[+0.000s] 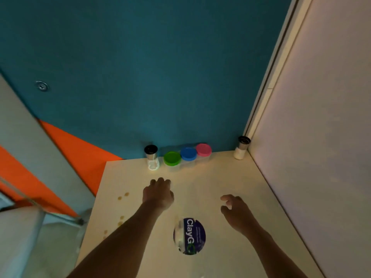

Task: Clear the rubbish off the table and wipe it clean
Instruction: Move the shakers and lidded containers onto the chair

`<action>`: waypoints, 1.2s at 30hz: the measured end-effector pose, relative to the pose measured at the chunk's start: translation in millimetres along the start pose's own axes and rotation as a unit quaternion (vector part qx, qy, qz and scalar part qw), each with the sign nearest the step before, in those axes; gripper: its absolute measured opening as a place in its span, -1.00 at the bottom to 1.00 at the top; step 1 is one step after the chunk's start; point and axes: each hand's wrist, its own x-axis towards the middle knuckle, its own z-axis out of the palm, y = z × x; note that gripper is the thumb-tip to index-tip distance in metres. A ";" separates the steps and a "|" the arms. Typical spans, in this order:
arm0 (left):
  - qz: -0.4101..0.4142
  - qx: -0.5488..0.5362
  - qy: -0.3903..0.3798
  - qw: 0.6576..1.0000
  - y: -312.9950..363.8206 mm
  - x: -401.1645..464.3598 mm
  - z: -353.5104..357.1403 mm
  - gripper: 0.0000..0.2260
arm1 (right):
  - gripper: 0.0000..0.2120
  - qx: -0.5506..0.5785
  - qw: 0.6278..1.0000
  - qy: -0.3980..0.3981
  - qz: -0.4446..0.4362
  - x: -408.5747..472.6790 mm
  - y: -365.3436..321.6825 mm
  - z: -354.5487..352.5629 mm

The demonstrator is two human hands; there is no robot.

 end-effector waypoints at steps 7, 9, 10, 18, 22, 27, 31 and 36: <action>-0.063 -0.031 0.056 0.996 -18.2 77.6 -23.7 -0.58 | -0.62 -0.030 0.999 -0.003 -0.045 95.1 -32.8 -5.2; -0.083 -0.043 0.070 0.993 -21.9 99.6 -24.9 -0.53 | -0.61 -0.042 0.998 -0.004 -0.056 126.7 -37.4 -6.5; -0.090 -0.052 0.077 0.992 -23.9 107.2 -25.4 -0.52 | -0.60 -0.049 0.997 -0.001 -0.060 138.0 -39.0 -8.3; -0.152 -0.114 0.054 0.980 -35.9 169.1 -10.6 -0.29 | -0.45 -0.099 0.988 0.051 -0.111 238.2 -30.2 -22.2; -0.150 -0.123 0.042 0.980 -40.8 191.1 11.2 -0.31 | -0.41 -0.110 0.983 0.090 -0.116 269.8 -11.6 -36.2; -0.189 -0.126 0.139 0.964 -33.1 206.0 22.9 -0.50 | -0.35 -0.165 0.968 0.148 -0.115 299.3 11.7 -52.0; -0.233 -0.136 0.157 0.950 -25.2 211.9 30.3 -0.65 | -0.34 -0.198 0.956 0.188 -0.104 319.1 35.4 -62.1; -0.275 -0.144 0.180 0.933 -9.5 204.8 41.1 -0.76 | -0.37 -0.205 0.957 0.188 -0.081 343.9 58.4 -73.0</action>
